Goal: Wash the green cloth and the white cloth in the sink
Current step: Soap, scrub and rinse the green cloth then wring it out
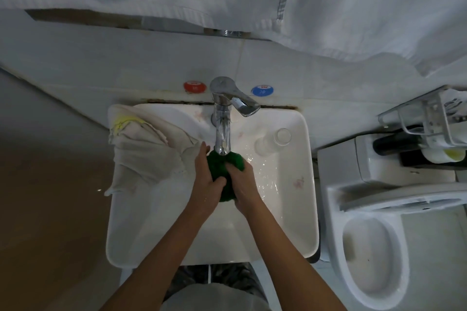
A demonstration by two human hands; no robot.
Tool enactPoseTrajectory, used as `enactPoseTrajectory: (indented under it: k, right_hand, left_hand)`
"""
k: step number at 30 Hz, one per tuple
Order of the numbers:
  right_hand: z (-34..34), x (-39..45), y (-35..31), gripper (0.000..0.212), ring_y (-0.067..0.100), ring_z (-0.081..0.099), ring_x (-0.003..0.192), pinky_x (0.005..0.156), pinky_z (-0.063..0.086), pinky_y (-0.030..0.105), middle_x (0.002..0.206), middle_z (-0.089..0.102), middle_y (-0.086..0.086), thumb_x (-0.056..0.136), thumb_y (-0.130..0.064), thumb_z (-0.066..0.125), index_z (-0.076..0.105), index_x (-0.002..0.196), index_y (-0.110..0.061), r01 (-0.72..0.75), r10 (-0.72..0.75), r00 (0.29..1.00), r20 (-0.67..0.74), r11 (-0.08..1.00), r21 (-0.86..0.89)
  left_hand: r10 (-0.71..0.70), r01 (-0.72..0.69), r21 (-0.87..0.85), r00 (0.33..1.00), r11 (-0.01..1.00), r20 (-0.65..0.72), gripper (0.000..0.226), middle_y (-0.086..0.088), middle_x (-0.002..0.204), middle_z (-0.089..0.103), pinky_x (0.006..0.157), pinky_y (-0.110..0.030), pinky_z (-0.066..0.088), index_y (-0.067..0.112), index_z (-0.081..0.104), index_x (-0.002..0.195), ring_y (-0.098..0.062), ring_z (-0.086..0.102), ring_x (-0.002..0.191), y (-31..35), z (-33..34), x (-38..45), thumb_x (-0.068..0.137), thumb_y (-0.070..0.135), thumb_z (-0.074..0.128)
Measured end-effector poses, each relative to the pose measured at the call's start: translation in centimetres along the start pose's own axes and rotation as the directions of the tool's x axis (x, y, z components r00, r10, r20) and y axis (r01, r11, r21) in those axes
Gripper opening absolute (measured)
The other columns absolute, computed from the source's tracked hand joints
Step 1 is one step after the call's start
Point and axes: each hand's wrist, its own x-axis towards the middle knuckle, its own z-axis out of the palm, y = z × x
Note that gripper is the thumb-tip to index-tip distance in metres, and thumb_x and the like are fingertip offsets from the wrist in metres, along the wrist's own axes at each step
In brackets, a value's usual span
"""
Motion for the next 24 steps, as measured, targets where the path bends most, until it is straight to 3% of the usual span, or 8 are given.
enactPoseTrajectory:
  k: [3,6,9,13,18,21,24]
  right_hand:
    - [0.4,-0.5,0.5,0.028,0.037,0.066,0.098,0.084,0.057,0.043,0.103,0.069,0.020,0.085,0.003,0.051,0.065,0.109,-0.003,0.026,-0.019,0.997,-0.068,0.995,0.094]
    - [0.9,-1.1,1.5,0.028,0.033,0.067,0.100,0.087,0.056,0.047,0.107,0.070,0.015,0.090,0.000,0.053,0.068,0.111,-0.012,0.054,-0.035,0.992,-0.122,0.987,0.151]
    - [1.6,-1.6,2.2,0.026,0.031,0.068,0.096,0.084,0.058,0.047,0.103,0.071,0.011,0.090,-0.002,0.057,0.069,0.110,-0.014,0.120,-0.099,0.972,-0.212,0.989,0.087]
    - [2.1,-1.8,2.7,0.023,0.035,0.066,0.093,0.086,0.056,0.047,0.100,0.070,0.016,0.089,0.000,0.059,0.068,0.108,-0.009,0.171,-0.145,0.953,-0.265,0.982,0.078]
    - [1.8,-1.6,2.2,0.013,0.016,0.060,0.070,0.070,0.053,0.036,0.075,0.066,0.000,0.087,-0.007,0.063,0.069,0.083,-0.018,0.183,-0.181,0.939,-0.291,0.983,-0.023]
    - [1.5,-1.5,1.8,0.012,0.017,0.058,0.068,0.066,0.050,0.035,0.071,0.063,0.002,0.084,-0.009,0.062,0.066,0.076,-0.017,0.109,-0.095,0.951,-0.294,0.994,0.033]
    - [1.1,-1.4,1.7,0.008,0.016,0.059,0.069,0.066,0.051,0.033,0.073,0.064,0.003,0.086,-0.006,0.061,0.068,0.084,-0.010,0.111,-0.098,0.949,-0.300,0.993,0.028]
  left_hand:
    - [-0.001,-0.002,-0.046,0.997,0.999,-0.073,0.069,0.005,0.129,0.041,0.101,-0.028,0.044,0.021,0.023,0.146,0.000,0.049,0.110,-0.1,0.6,0.3,0.090,-0.007,0.050]
    - [0.063,-0.044,0.141,0.990,0.989,-0.129,0.055,0.000,0.137,0.042,0.104,-0.032,0.042,0.021,0.031,0.144,-0.010,0.048,0.120,-0.7,0.7,0.8,0.094,0.019,0.054]
    - [0.140,-0.091,0.289,0.978,0.953,-0.154,0.045,-0.004,0.131,0.050,0.098,-0.037,0.049,0.020,0.039,0.138,-0.014,0.054,0.116,-1.5,0.5,0.9,0.095,0.030,0.049]
    - [0.197,-0.092,0.423,0.958,0.901,-0.211,0.041,-0.005,0.124,0.053,0.089,-0.036,0.053,0.017,0.044,0.133,-0.016,0.059,0.106,-1.5,0.7,0.6,0.096,0.035,0.044]
    - [0.220,-0.098,0.470,0.952,0.877,-0.213,0.033,-0.002,0.104,0.060,0.079,-0.038,0.054,0.017,0.053,0.119,-0.015,0.061,0.091,-0.8,0.8,0.2,0.096,0.035,0.039]
    - [0.199,-0.084,0.481,0.961,0.873,-0.194,0.036,-0.003,0.107,0.060,0.079,-0.033,0.053,0.015,0.052,0.122,-0.017,0.062,0.093,-0.5,0.9,0.0,0.096,0.037,0.040]
    - [0.209,-0.094,0.516,0.963,0.852,-0.170,0.038,-0.004,0.113,0.059,0.081,-0.031,0.052,0.014,0.049,0.129,-0.017,0.061,0.097,-0.5,1.0,-0.6,0.098,0.034,0.042]
